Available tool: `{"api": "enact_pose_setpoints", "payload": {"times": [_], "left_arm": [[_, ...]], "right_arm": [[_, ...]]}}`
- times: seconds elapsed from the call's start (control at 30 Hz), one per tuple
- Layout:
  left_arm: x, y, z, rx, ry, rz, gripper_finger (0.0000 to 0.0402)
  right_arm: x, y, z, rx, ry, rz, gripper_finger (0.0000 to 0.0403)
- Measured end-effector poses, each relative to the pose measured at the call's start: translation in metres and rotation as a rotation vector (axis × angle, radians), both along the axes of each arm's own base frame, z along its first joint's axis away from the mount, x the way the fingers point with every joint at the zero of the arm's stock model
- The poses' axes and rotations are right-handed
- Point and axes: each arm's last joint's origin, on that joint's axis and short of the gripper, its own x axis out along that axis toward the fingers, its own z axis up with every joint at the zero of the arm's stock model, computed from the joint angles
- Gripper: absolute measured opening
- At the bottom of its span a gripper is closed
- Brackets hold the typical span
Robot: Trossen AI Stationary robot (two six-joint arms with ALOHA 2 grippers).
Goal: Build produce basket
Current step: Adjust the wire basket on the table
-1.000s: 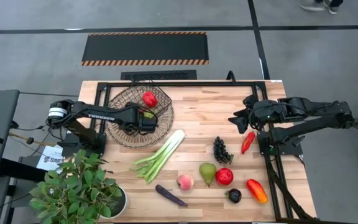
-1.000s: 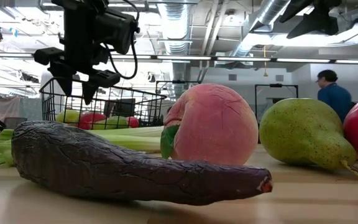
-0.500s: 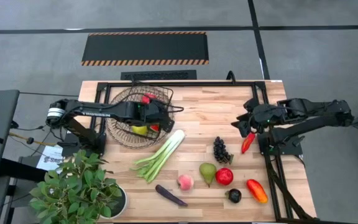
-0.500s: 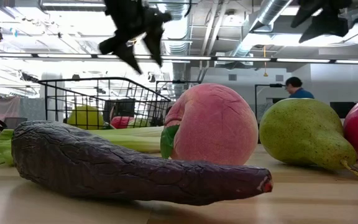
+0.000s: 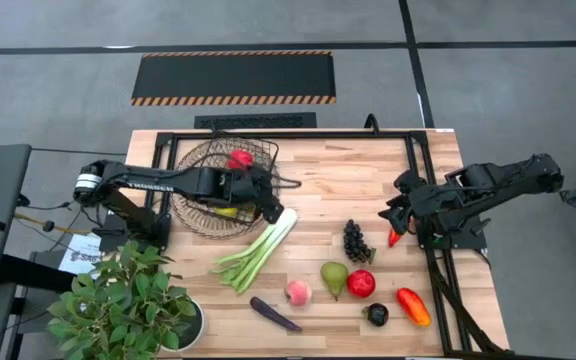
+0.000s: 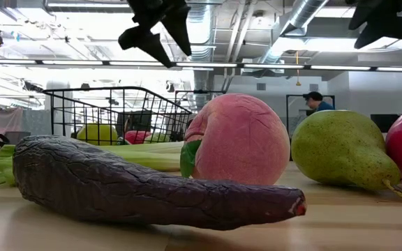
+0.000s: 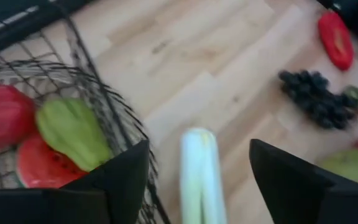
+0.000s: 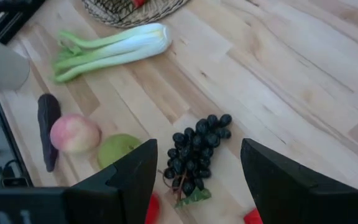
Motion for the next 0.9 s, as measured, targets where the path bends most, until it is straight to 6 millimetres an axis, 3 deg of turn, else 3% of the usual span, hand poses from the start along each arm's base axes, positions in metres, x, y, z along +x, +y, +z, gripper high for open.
{"api": "enact_pose_setpoints", "payload": {"times": [0.1,0.23,0.37,0.5,0.67,0.9], "left_arm": [[0.003,-0.019,-0.005,0.015,0.020,-0.065,0.0235],[0.007,-0.036,-0.029,0.008,0.157,-0.083,0.0187],[0.009,-0.040,-0.056,-0.001,0.321,-0.005,0.0120],[-0.008,-0.038,-0.070,-0.034,0.516,0.141,0.0063],[-0.022,-0.034,-0.062,-0.025,0.558,0.259,0.0023],[-0.017,-0.037,-0.055,-0.041,0.494,0.239,0.0012]], "right_arm": [[0.001,0.001,-0.004,-0.017,0.000,-0.003,0.0255],[0.001,0.002,-0.008,-0.007,0.011,-0.017,0.0255],[0.003,0.003,-0.009,-0.010,0.022,-0.017,0.0255],[0.003,0.003,-0.009,-0.011,0.023,-0.017,0.0255],[0.003,0.002,-0.009,-0.010,0.022,-0.017,0.0255],[0.003,0.002,-0.009,-0.014,0.024,-0.013,0.0255]]}}
